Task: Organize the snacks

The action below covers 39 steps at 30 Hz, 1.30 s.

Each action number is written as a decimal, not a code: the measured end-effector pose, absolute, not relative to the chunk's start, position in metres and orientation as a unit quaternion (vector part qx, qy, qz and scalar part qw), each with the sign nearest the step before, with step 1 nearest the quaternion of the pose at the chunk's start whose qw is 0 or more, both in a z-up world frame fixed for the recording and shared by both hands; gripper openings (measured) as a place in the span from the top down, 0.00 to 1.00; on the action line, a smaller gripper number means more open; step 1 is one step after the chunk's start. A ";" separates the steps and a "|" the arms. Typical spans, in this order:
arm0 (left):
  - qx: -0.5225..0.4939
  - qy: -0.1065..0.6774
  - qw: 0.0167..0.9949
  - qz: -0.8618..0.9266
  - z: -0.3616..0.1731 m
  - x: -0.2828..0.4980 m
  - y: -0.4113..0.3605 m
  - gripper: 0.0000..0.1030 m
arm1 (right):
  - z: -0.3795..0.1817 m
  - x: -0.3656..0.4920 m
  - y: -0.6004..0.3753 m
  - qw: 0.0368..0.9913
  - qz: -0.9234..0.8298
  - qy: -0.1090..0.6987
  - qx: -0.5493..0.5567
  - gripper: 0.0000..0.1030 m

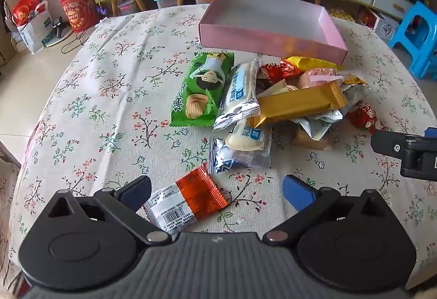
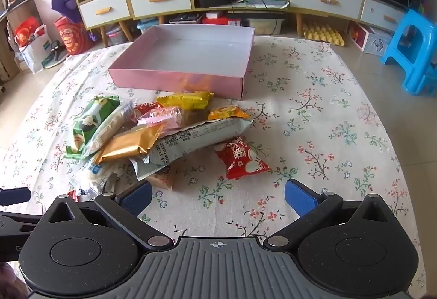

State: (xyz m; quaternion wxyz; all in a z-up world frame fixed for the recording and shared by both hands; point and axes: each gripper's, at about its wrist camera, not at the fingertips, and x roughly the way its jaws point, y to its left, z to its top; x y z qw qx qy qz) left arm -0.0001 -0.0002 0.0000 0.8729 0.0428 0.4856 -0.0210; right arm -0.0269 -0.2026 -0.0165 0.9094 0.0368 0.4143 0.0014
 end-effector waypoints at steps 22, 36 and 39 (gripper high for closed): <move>0.032 0.485 0.873 -0.028 0.000 0.000 0.001 0.00 | -0.018 -0.027 -0.198 0.909 0.004 0.416 0.019 0.00; 0.031 0.485 0.874 -0.029 -0.001 0.001 0.000 0.00 | -0.018 -0.028 -0.196 0.909 0.006 0.416 0.017 0.00; 0.031 0.485 0.874 -0.029 -0.001 0.000 0.001 0.00 | -0.019 -0.028 -0.195 0.909 0.007 0.417 0.016 0.00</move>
